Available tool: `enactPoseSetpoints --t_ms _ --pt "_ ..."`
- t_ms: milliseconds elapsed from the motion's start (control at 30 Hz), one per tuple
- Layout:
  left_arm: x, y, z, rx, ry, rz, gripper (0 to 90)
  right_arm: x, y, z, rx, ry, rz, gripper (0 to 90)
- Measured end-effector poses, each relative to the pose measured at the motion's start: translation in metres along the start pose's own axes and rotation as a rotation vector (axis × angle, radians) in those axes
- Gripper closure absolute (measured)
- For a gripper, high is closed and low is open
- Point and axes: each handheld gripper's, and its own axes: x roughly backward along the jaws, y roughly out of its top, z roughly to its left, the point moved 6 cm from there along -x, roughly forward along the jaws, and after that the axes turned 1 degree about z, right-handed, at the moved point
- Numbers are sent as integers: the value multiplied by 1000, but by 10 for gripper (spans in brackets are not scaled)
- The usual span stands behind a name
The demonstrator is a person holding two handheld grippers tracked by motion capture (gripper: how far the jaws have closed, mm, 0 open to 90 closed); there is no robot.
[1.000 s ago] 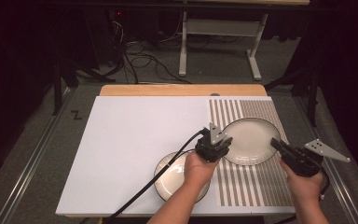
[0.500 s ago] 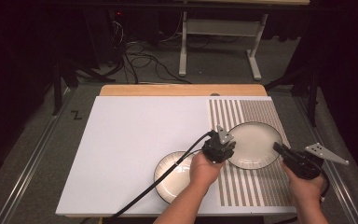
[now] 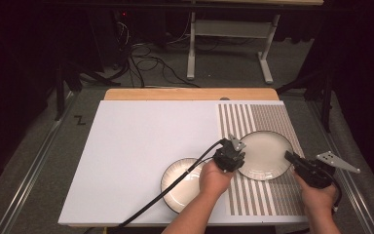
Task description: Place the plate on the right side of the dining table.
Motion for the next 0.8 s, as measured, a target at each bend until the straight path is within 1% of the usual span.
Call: enactPoseSetpoints --t_ms 100,200,300,367,433,500,533,600,667,800 --pt "-2 -1 -2 4 -7 14 679 0 -2 -1 -2 -5 2 850" --pt "-3 0 -3 6 -11 15 677 1 -3 -3 -6 -7 -1 851" --pt "-3 1 -5 -6 -11 15 676 3 -4 -5 -16 -8 -2 850" --pt "-4 1 -5 -5 -10 17 674 3 -6 -6 -21 -11 1 850" --pt "-6 -1 -5 -4 -13 26 659 2 -7 -7 -17 -5 8 854" --pt "-7 -2 -4 -5 1 32 629 1 -7 -7 -22 -3 16 858" --pt "-7 -2 -2 1 9 35 610 1 -7 -7 -23 -3 15 862" --pt "-6 -2 -1 12 -8 35 608 0 -8 -8 -31 -3 21 864" --pt "-6 -2 0 14 -10 36 602 -1 -8 -9 -38 3 19 865" --pt "-5 -2 0 18 -10 35 582 -2 -7 -9 -34 1 21 865"
